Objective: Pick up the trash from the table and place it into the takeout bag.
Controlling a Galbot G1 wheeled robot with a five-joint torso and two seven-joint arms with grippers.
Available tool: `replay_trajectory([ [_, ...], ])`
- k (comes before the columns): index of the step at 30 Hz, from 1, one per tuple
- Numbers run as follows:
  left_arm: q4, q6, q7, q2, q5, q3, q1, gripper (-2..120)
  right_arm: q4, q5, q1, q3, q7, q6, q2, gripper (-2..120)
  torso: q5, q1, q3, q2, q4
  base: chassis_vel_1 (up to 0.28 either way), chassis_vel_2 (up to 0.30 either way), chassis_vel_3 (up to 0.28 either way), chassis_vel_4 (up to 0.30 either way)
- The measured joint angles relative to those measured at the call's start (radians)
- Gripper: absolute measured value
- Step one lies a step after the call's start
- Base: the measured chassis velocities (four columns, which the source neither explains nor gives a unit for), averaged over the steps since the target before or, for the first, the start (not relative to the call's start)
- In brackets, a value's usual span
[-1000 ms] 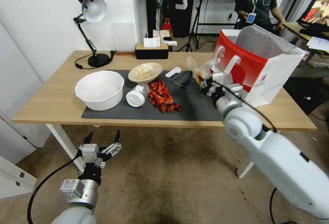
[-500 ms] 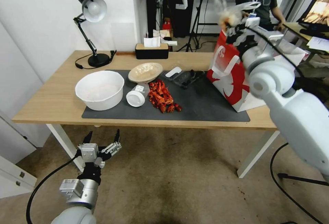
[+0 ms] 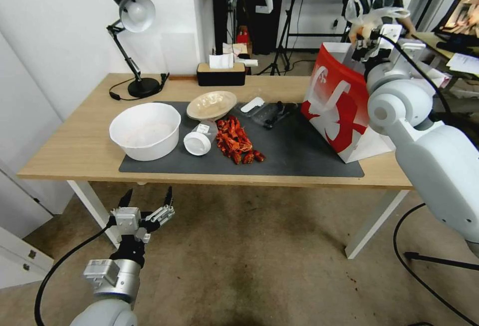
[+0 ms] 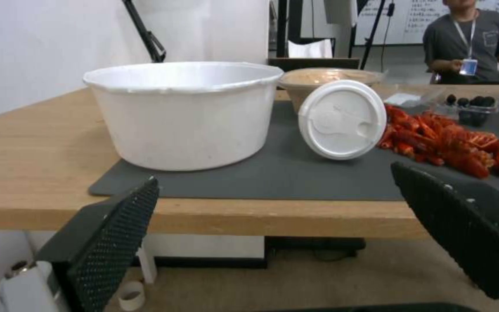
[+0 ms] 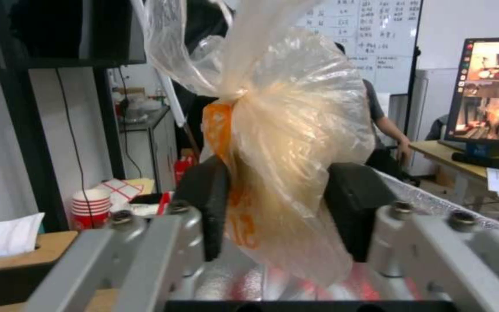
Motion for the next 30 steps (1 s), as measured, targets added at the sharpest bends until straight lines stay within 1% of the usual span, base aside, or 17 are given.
replay_trajectory([
  [2, 0.001, 0.000, 0.000, 0.000, 0.000, 0.002, -0.001, 100, -0.001, 0.002, 0.003, -0.001, 0.003, -0.005, -0.004, 53, 0.0000, 0.000, 0.000, 0.000, 0.0000, 0.000, 0.000, 0.000, 0.000],
  [3, 0.001, 0.000, 0.000, 0.000, 0.000, 0.002, -0.001, 100, -0.001, 0.002, 0.003, -0.001, 0.003, -0.005, -0.004, 53, 0.0000, 0.000, 0.000, 0.000, 0.0000, 0.000, 0.000, 0.000, 0.000],
  [5, 0.001, 0.000, 0.000, 0.000, 0.000, 0.003, -0.001, 100, -0.001, 0.004, 0.003, -0.001, 0.006, -0.008, -0.007, 61, 0.0001, 0.000, 0.000, 0.000, 0.0000, 0.000, 0.000, 0.000, 0.000],
  [6, 0.001, 0.000, 0.000, 0.000, 0.000, 0.004, 0.000, 100, 0.000, 0.005, 0.003, -0.001, 0.008, -0.010, -0.009, 70, 0.0000, 0.000, 0.000, 0.000, 0.0000, 0.000, 0.000, 0.000, 0.000],
  [7, 0.000, 0.000, -0.001, 0.000, 0.000, 0.004, 0.001, 100, 0.001, 0.006, 0.003, -0.001, 0.009, -0.011, -0.010, 73, 0.0000, 0.000, 0.000, 0.000, 0.0000, 0.000, 0.000, 0.000, 0.000],
  [8, 0.000, 0.000, -0.001, 0.000, 0.000, 0.004, 0.001, 100, 0.001, 0.006, 0.003, -0.001, 0.009, -0.011, -0.010, 73, 0.0000, 0.000, 0.000, 0.000, 0.0000, 0.000, 0.000, 0.000, 0.000],
  [11, -0.003, 0.000, -0.001, 0.000, 0.000, 0.004, 0.004, 100, 0.005, 0.008, 0.002, -0.001, 0.013, -0.015, -0.012, 86, 0.0001, 0.000, 0.000, 0.000, 0.0000, 0.000, 0.000, 0.000, 0.000],
  [13, -0.004, 0.000, -0.001, 0.000, 0.000, 0.004, 0.005, 100, 0.006, 0.008, 0.002, -0.001, 0.014, -0.015, -0.013, 89, 0.0001, 0.000, 0.000, 0.000, 0.0000, 0.000, 0.000, 0.000, 0.000],
  [14, -0.006, -0.001, -0.002, -0.001, 0.001, 0.004, 0.008, 100, 0.009, 0.009, 0.000, -0.001, 0.015, -0.016, -0.014, 96, 0.0000, 0.000, 0.000, 0.000, 0.0000, 0.000, 0.000, 0.000, 0.000],
  [15, -0.009, -0.001, -0.002, -0.002, 0.001, 0.003, 0.010, 100, 0.012, 0.012, -0.002, 0.000, 0.015, -0.016, -0.017, 99, 0.0000, 0.000, 0.000, 0.000, 0.0000, 0.000, 0.000, 0.000, 0.000],
  [23, -0.019, -0.003, -0.002, -0.004, 0.003, 0.001, 0.019, 100, 0.049, 0.025, -0.036, 0.015, 0.001, -0.010, -0.030, 100, 0.0000, 0.000, 0.000, 0.000, 0.0000, 0.000, 0.000, 0.000, 0.000],
  [24, -0.020, -0.005, -0.002, -0.004, 0.004, 0.001, 0.019, 100, 0.072, 0.029, -0.060, 0.026, -0.020, 0.016, -0.036, 100, 0.0002, 0.000, 0.000, 0.000, 0.0001, 0.000, 0.000, 0.000, 0.000],
  [26, -0.020, -0.005, -0.002, -0.004, 0.004, 0.001, 0.019, 100, 0.082, 0.031, -0.070, 0.031, -0.029, 0.028, -0.040, 100, 0.0001, 0.000, 0.000, 0.000, 0.0002, 0.000, 0.000, 0.000, 0.000],
  [28, -0.022, -0.006, -0.002, -0.003, 0.004, 0.000, 0.017, 100, 0.131, 0.037, -0.121, 0.052, -0.072, 0.090, -0.059, 100, 0.0000, 0.000, 0.000, 0.000, 0.0000, 0.000, 0.000, 0.000, 0.000],
  [29, -0.022, -0.006, -0.002, -0.003, 0.004, 0.000, 0.017, 100, 0.131, 0.037, -0.121, 0.052, -0.072, 0.090, -0.059, 100, 0.0000, 0.000, 0.000, 0.000, 0.0000, 0.000, 0.000, 0.000, 0.000],
  [30, -0.022, -0.007, -0.001, -0.003, 0.004, 0.000, 0.016, 100, 0.151, 0.037, -0.146, 0.061, -0.089, 0.118, -0.065, 100, 0.0000, 0.000, 0.000, 0.000, 0.0000, 0.000, 0.000, 0.000, 0.000],
])
